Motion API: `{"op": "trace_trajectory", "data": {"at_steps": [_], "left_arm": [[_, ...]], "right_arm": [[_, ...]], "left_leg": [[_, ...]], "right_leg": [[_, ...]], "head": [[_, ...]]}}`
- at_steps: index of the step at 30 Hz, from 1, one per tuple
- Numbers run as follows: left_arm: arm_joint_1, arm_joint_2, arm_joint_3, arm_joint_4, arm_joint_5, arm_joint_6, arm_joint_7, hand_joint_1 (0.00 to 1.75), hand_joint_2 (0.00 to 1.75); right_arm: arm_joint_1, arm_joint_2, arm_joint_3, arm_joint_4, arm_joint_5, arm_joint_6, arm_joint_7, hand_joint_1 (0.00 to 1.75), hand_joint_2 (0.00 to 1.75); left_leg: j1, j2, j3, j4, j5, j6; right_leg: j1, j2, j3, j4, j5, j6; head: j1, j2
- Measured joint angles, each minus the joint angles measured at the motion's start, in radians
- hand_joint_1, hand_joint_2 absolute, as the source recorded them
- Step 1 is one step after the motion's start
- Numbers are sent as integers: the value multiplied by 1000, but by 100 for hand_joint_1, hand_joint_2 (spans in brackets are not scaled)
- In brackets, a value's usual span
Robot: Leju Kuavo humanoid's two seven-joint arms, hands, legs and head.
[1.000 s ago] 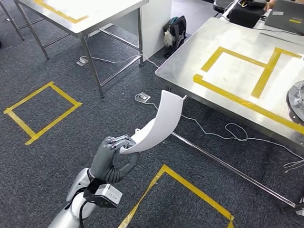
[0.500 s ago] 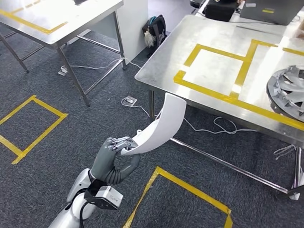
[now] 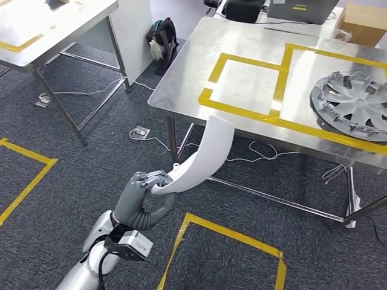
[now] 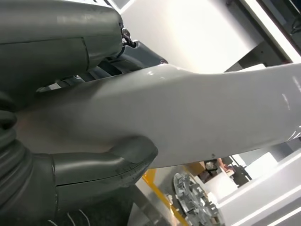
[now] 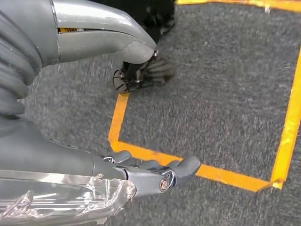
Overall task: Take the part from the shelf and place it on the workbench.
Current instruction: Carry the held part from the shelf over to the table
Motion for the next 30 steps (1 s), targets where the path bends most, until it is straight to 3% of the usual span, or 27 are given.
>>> {"op": "trace_trajectory", "data": {"at_steps": [2, 3, 4, 5, 6, 8, 10, 12, 14, 15, 17, 19, 20, 21, 22, 24, 26, 28, 30], "left_arm": [[-1, 1, 3, 3, 1, -4, 1, 175, 175], [-2, 2, 5, 5, 2, -5, 2, 175, 175], [-3, 3, 6, 8, 2, -7, 3, 175, 175], [-5, 4, 8, 11, 3, -7, 4, 175, 175], [-8, 4, 11, 13, 4, -8, 6, 175, 175], [-17, 4, 19, 17, 6, -8, 10, 175, 175], [-27, 5, 29, 19, 9, -9, 14, 175, 175], [-35, 5, 38, 20, 13, -10, 17, 175, 175], [-40, 4, 47, 21, 15, -10, 18, 175, 175], [-42, 4, 54, 21, 16, -9, 22, 175, 175], [-44, 4, 67, 23, 14, -5, 35, 175, 175], [-46, 4, 78, 29, 9, -1, 52, 175, 175], [-48, 2, 81, 32, 5, 3, 61, 175, 175], [-51, -1, 83, 36, -1, 9, 71, 175, 175], [-55, -5, 85, 39, -6, 16, 80, 175, 175], [-66, -14, 91, 45, -13, 28, 91, 175, 175], [-75, -21, 97, 49, -19, 37, 97, 175, 175], [-79, -27, 101, 54, -25, 44, 103, 175, 175], [-82, -32, 105, 58, -28, 48, 107, 175, 175]], "right_arm": [[-5, 0, 2, 1, 1, -1, -1, 0, 175], [-5, 0, 4, 1, 2, -1, -2, 0, 175], [-4, 0, 5, 1, 2, -1, -2, 0, 175], [-2, 0, 5, 1, 4, -2, -2, 0, 175], [-1, 0, 6, 1, 6, -2, -2, 0, 175], [-3, 0, 8, 1, 10, -2, -2, 0, 175], [-7, 0, 11, 3, 14, -2, -3, 0, 175], [-8, 0, 15, 4, 19, -2, -3, 0, 175], [-8, -1, 19, 5, 26, -3, -3, 0, 175], [-8, -1, 21, 5, 29, -5, -3, 0, 175], [-10, -2, 25, 5, 33, -8, -2, 0, 175], [-10, -2, 25, 6, 32, -8, -2, 0, 175], [-8, -2, 25, 7, 31, -8, -2, 0, 175], [-7, -2, 25, 8, 30, -7, -2, 0, 175], [-6, -1, 25, 8, 29, -5, -2, 0, 175], [-5, -1, 25, 9, 29, -2, -2, 0, 175], [-3, -1, 25, 9, 30, 1, -3, 0, 175], [-2, -1, 25, 9, 31, 4, -3, 0, 175], [-3, -1, 26, 11, 33, 7, -4, 0, 175]], "left_leg": [[-5, 25, 3, 0, -5, 8], [-7, 37, 4, 0, -6, 10], [-8, 48, 5, 1, -8, 10], [-8, 58, 8, 1, -10, 10], [-8, 67, 11, 1, -12, 7], [-12, 83, 19, 4, -18, -1], [-19, 96, 22, 7, -20, -12], [-18, 112, 23, 7, -21, -21], [-13, 97, 15, 31, -42, -32], [-11, 79, -2, 70, -66, -36], [-10, 46, -65, 201, -125, -39], [-10, 37, -120, 295, -142, -36], [-10, 35, -123, 291, -124, -33], [-11, 35, -106, 250, -91, -29], [-11, 33, -76, 186, -53, -24], [-13, 29, -14, 63, -22, -16], [-15, 26, 12, 9, -38, -8], [-15, 25, 28, -2, -48, 5], [-15, 26, 55, -4, -59, 18]], "right_leg": [[1, -42, -74, 140, -60, 4], [1, -47, -105, 193, -76, 6], [1, -50, -119, 213, -71, 7], [1, -52, -112, 191, -48, 8], [1, -60, -85, 133, -11, 8], [2, -101, -17, -3, 54, 6], [4, -120, 11, -60, 76, -3], [6, -98, 6, -58, 80, -17], [5, -77, 3, -59, 84, -31], [3, -68, 3, -60, 84, -38], [4, -49, 2, -60, 81, -48], [6, -30, 4, -60, 74, -54], [7, -22, 7, -60, 69, -55], [8, -16, 12, -60, 64, -56], [9, -11, 17, -60, 61, -53], [12, -5, 27, -61, 52, -41], [14, -3, 35, -66, 49, -27], [12, -10, 45, -64, 48, -15], [12, -30, 23, -8, 34, -10]], "head": [[4, 0], [4, 0], [4, 0], [4, 0], [4, 0], [5, 0], [3, 0], [-1, 0], [-1, 0], [-2, 0], [-4, 0], [-5, 0], [-5, 0], [-5, 0], [-6, 0], [-5, 0], [-6, 0], [-6, 0], [-2, 0]]}}
